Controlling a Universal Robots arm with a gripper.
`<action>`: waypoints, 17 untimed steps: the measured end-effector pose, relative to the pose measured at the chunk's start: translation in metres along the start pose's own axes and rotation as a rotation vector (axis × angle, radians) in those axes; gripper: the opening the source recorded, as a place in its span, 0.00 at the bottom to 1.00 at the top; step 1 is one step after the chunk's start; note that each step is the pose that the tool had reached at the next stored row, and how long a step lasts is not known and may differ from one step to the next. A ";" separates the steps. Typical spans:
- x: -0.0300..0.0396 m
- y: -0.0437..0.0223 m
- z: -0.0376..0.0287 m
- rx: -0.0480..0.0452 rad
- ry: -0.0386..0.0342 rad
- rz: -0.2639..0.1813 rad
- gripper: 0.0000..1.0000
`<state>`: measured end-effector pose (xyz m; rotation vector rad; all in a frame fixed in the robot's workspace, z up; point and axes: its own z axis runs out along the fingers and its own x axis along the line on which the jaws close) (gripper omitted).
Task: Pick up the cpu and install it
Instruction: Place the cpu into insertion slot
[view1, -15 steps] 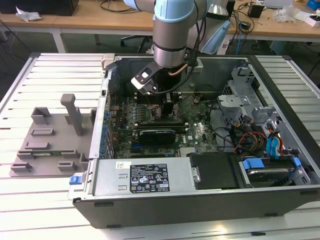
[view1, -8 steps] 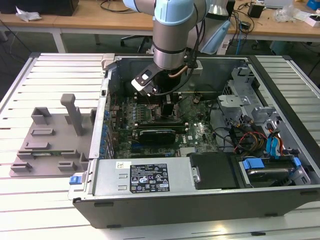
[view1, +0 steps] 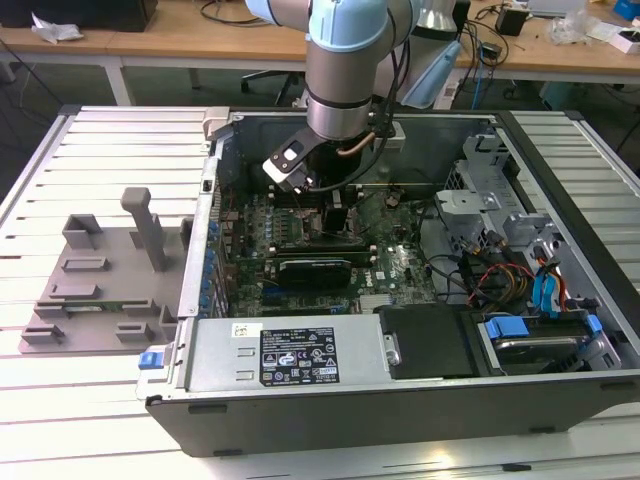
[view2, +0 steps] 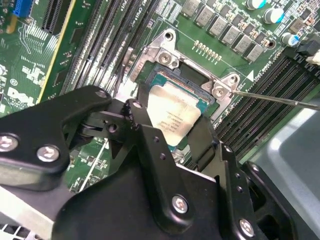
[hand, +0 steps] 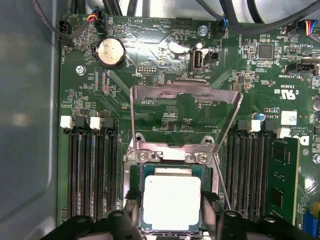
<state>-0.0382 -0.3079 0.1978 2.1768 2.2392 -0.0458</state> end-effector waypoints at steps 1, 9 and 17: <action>0.0000 0.0000 0.0001 -0.0001 0.0002 0.000 0.55; 0.0000 -0.0023 -0.0022 -0.0018 0.0004 0.000 0.55; 0.0001 -0.0035 0.0008 -0.0012 0.0000 0.003 0.55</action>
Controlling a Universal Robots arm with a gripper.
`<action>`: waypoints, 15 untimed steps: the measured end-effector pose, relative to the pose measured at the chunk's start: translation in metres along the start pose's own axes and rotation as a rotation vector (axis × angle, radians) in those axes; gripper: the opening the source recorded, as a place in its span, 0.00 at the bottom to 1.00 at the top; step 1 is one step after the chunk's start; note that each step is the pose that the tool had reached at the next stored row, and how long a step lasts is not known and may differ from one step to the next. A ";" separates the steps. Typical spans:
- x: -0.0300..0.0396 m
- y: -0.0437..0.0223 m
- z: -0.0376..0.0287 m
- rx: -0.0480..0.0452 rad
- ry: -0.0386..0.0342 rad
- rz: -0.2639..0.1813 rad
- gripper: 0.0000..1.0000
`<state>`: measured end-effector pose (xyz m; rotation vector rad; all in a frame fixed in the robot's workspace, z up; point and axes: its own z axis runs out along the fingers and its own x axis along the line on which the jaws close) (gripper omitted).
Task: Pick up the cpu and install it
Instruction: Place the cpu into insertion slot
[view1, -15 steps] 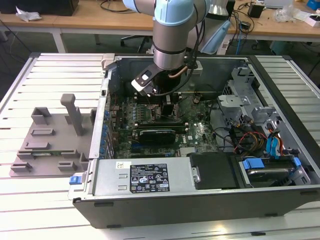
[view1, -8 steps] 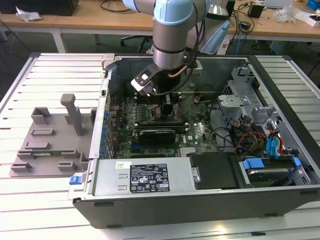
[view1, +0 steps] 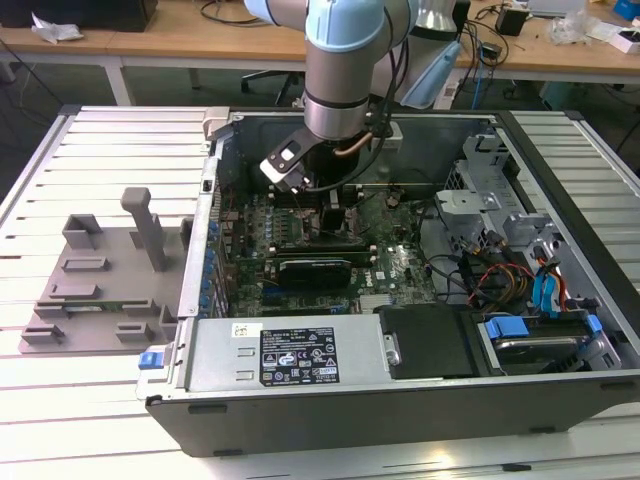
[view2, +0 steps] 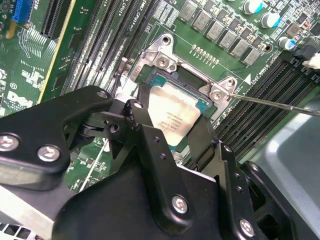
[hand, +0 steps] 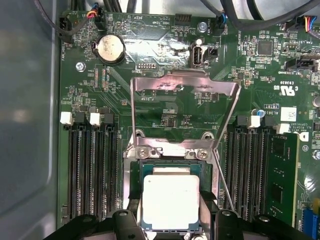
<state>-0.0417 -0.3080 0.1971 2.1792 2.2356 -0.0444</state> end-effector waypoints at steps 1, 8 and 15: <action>0.0000 0.0000 0.0004 0.0001 0.0000 0.000 0.55; 0.0003 0.0001 0.0013 -0.0010 0.0014 0.000 0.55; -0.0002 -0.0001 -0.0106 -0.0004 0.0004 0.000 0.62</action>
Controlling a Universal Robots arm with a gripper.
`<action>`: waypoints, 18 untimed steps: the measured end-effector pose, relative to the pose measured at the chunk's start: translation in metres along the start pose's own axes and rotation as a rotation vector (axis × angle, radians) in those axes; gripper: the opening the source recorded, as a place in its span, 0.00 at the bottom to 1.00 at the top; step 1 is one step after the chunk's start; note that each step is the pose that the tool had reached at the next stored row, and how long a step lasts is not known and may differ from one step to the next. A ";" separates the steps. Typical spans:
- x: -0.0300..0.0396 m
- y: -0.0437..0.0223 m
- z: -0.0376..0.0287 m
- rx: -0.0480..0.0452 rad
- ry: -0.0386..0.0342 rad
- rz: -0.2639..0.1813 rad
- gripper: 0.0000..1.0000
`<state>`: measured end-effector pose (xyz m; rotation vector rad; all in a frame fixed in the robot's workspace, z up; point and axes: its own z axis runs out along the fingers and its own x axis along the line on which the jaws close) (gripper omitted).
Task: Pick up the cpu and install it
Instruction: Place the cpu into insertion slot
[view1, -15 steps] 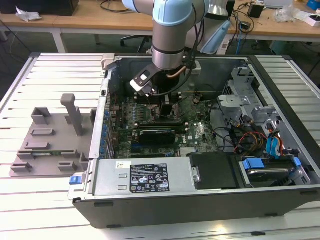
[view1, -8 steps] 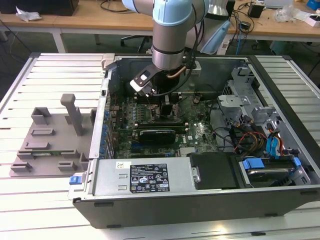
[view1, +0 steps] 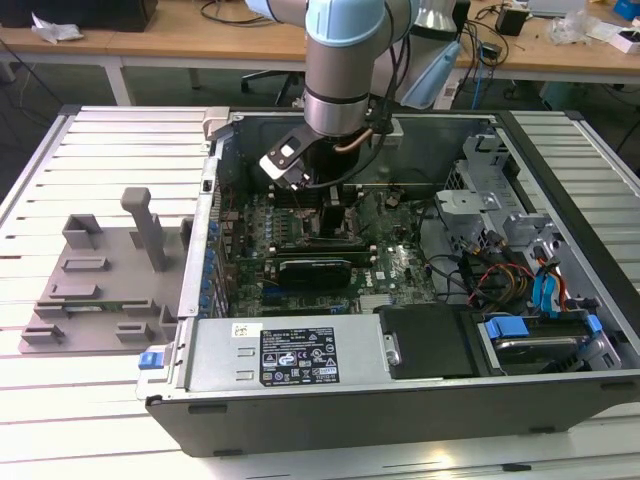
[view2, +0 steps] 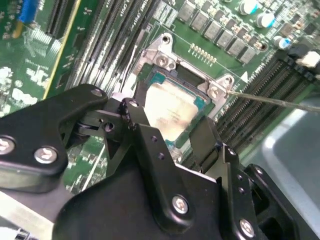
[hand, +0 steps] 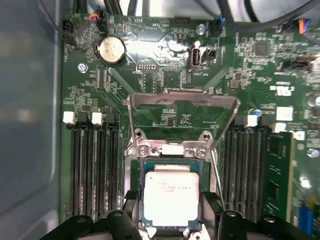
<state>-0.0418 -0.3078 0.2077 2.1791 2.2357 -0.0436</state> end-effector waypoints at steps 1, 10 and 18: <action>0.0002 -0.0001 -0.0028 0.0000 0.0002 0.000 0.62; 0.0024 0.0000 -0.0169 0.0000 -0.0002 0.000 0.29; 0.0020 -0.0002 -0.0433 0.0000 -0.0002 0.000 0.11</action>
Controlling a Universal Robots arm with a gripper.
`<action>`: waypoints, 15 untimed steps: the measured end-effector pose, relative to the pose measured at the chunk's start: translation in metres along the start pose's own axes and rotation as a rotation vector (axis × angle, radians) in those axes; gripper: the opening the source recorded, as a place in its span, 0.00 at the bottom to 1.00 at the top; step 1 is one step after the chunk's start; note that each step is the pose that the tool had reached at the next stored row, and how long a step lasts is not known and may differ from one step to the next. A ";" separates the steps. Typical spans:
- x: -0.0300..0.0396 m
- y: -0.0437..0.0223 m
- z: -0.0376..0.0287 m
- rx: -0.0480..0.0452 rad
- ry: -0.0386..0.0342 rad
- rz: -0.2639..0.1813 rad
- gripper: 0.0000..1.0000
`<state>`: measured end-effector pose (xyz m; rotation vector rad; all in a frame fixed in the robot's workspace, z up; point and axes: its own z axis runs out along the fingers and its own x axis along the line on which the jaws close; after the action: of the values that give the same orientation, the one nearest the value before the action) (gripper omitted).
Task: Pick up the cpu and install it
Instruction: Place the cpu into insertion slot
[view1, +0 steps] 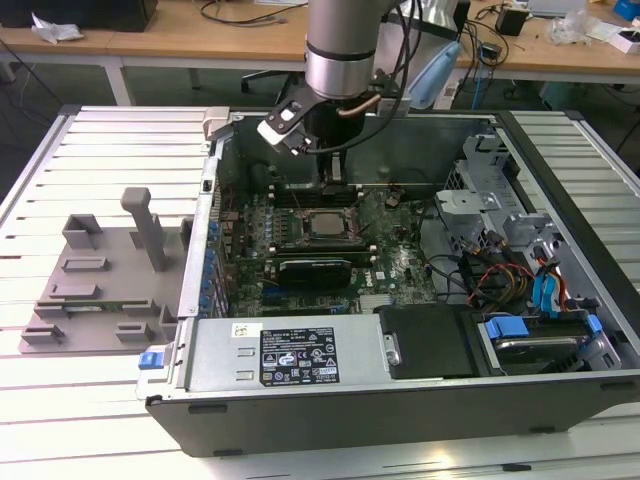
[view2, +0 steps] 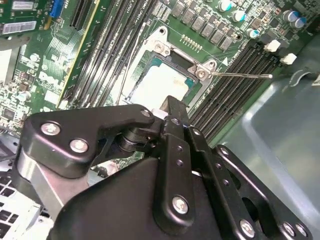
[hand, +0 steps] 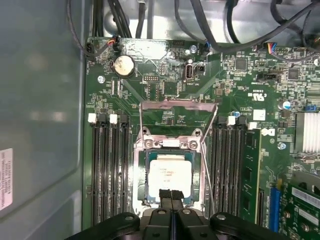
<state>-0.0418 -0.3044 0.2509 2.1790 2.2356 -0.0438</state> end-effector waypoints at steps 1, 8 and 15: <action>-0.0001 0.0000 -0.0038 0.0000 0.0000 0.000 0.11; -0.0009 -0.0002 -0.0272 0.0000 0.0001 0.000 0.11; -0.0017 -0.0003 -0.0514 0.0000 0.0000 0.000 0.11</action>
<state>-0.0418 -0.3044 0.3023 2.1790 2.2356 -0.0438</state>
